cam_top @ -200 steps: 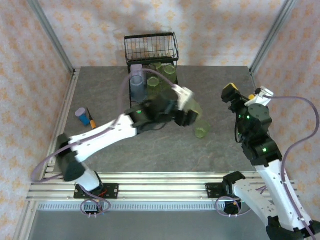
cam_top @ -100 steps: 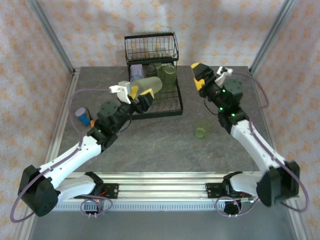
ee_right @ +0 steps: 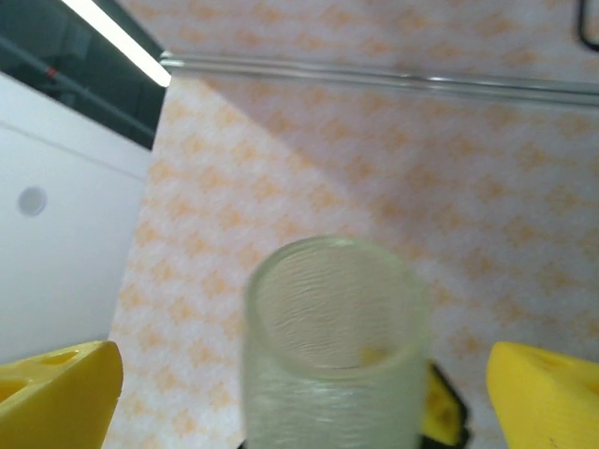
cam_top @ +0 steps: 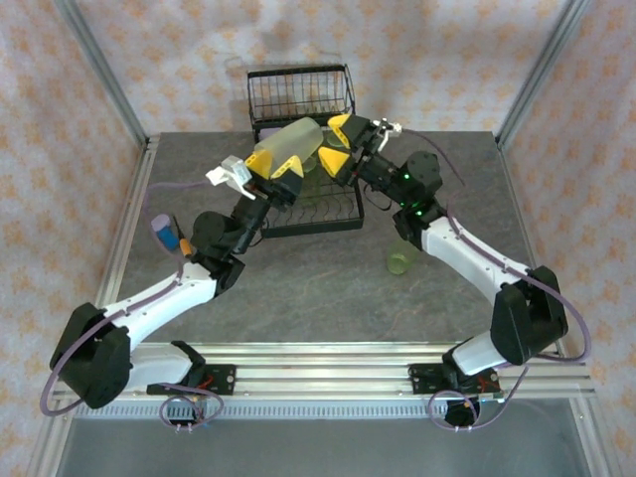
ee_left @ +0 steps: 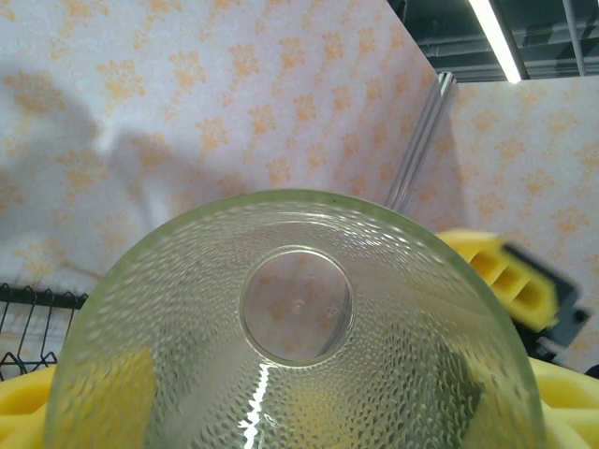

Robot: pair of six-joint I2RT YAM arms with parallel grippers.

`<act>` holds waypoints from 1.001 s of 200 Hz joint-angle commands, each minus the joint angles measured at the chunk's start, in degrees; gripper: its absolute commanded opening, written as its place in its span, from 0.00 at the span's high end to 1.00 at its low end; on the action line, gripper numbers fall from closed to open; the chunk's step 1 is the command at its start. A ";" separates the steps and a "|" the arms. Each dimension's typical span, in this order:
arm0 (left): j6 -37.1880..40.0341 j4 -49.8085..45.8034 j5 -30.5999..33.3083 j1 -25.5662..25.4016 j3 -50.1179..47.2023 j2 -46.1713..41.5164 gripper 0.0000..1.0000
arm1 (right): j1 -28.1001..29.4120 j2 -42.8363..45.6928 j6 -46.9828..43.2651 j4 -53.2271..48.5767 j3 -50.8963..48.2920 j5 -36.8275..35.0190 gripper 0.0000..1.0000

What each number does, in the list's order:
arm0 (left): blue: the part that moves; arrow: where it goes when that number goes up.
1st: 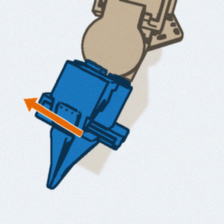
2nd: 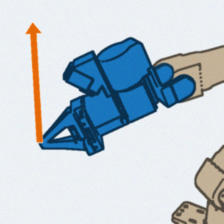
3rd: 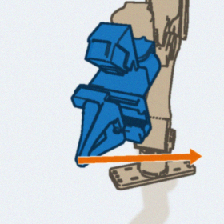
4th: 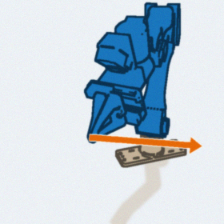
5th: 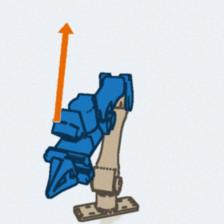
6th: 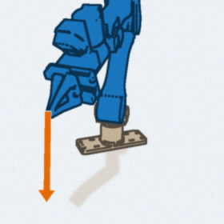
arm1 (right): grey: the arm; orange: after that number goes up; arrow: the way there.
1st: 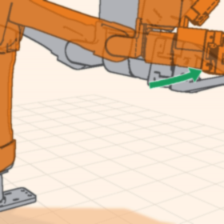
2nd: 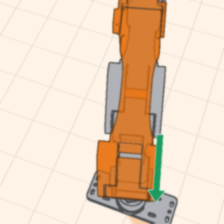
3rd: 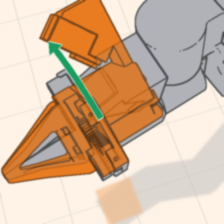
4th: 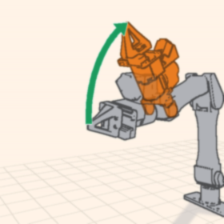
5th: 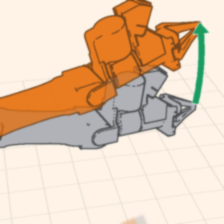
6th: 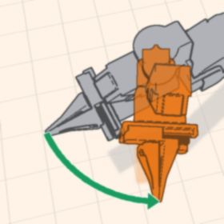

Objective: Load the cups into the dish rack

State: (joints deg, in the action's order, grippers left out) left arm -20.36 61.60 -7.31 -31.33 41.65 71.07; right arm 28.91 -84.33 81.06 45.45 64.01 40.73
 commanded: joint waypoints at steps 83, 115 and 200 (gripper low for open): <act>-4.42 7.84 -4.99 0.49 1.80 3.73 0.24 | 3.79 -5.93 -1.22 0.16 6.93 3.44 0.13; -4.47 7.36 -5.60 0.49 1.69 3.91 0.22 | 3.81 -5.46 -3.12 -1.02 6.48 3.00 0.33; 2.20 -17.25 -0.80 1.07 -9.15 -14.72 0.01 | 4.38 5.50 -41.97 -33.64 6.07 -13.94 0.42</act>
State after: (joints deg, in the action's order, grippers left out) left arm -21.52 55.05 -11.07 -30.70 35.22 64.03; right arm 32.86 -84.20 58.59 23.92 68.82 37.04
